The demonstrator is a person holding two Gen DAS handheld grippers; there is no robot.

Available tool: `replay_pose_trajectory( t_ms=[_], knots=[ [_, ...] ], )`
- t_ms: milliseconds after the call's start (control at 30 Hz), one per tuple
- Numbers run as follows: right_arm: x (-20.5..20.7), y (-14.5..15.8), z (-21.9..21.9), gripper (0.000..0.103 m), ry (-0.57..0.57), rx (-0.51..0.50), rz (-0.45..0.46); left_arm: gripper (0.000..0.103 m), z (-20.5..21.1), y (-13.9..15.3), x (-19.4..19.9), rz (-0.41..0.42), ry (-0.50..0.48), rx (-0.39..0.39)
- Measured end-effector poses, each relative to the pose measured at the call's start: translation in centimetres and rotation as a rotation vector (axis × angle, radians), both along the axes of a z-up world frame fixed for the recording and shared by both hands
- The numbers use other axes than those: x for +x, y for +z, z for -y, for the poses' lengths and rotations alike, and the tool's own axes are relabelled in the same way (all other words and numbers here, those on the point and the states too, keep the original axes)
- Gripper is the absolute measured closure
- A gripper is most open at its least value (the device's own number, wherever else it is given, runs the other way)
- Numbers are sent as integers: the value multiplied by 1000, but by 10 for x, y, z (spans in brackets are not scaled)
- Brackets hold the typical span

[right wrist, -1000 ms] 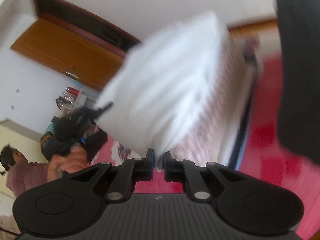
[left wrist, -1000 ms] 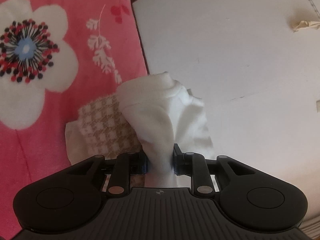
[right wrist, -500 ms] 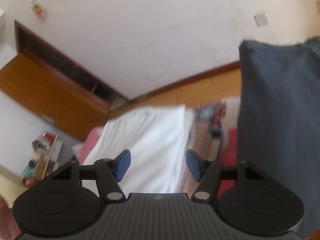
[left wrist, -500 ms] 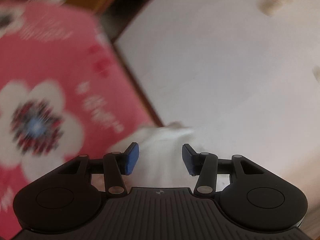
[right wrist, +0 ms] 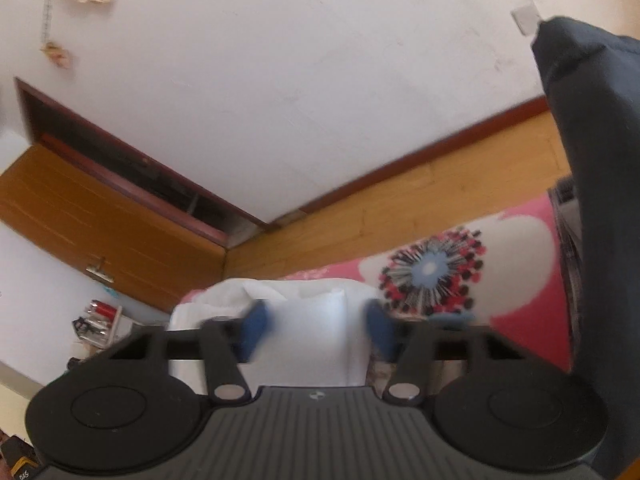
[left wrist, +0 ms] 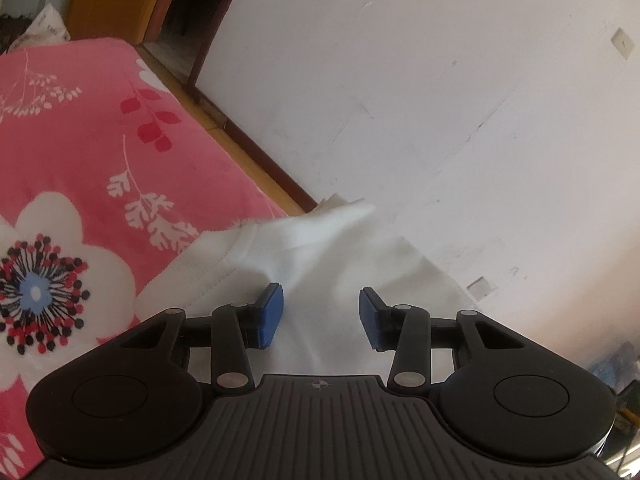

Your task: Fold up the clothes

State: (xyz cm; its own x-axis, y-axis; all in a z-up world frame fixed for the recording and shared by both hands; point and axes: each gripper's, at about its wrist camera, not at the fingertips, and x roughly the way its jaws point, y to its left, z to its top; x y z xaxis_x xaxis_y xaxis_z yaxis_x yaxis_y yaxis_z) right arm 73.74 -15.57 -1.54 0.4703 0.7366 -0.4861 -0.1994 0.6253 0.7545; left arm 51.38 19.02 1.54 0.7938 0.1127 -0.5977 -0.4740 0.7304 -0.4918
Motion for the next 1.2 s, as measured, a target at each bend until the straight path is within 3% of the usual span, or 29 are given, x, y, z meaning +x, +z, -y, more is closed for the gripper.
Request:
replay_pose_trajectory(
  t_ms=[33,200,267,367,467,500,533,567,667,767,833,900,933,1000,1100,1200],
  knots=[
    [-4,3,1,86,-1,1,24,61,2,2,-1,0,-4,6],
    [-28,28,7,89,-34,-5,144,62,5,5,-3,5,-18,16],
    [-29,24,8,89,-46,-12,141,62,4,4,-2,5,-21,17],
    [-20,-2,8,89,-64,-8,58,62,2,3,-1,3,-27,27],
    [-14,2,8,79,-67,-22,30,62,1,12,-7,17,-28,41],
    [-17,10,8,70,-78,-55,51,62,0,17,-11,39,-21,51],
    [-22,20,8,60,-89,-90,80,61,-1,22,-15,57,-15,60],
    [-31,32,7,58,-101,-132,125,61,-3,24,-17,66,-10,65],
    [-66,63,-2,58,-86,-258,306,61,-13,15,-16,42,16,60],
    [-104,78,-25,59,45,-296,480,61,-27,-8,-12,1,75,-3],
    [-110,64,-41,61,135,-322,452,54,-41,-24,-16,-11,135,-85],
    [-104,37,-58,66,194,-433,338,54,-47,-29,-24,6,176,-159],
    [-102,26,-61,69,204,-478,297,54,-47,-26,-27,8,180,-157],
    [-106,32,-57,69,168,-470,305,55,-44,-13,-35,13,181,-115],
    [-123,61,-55,69,149,-471,409,55,-42,16,-46,69,153,-17],
    [-150,88,-58,69,213,-450,542,55,-26,39,-48,97,37,118]
  ],
)
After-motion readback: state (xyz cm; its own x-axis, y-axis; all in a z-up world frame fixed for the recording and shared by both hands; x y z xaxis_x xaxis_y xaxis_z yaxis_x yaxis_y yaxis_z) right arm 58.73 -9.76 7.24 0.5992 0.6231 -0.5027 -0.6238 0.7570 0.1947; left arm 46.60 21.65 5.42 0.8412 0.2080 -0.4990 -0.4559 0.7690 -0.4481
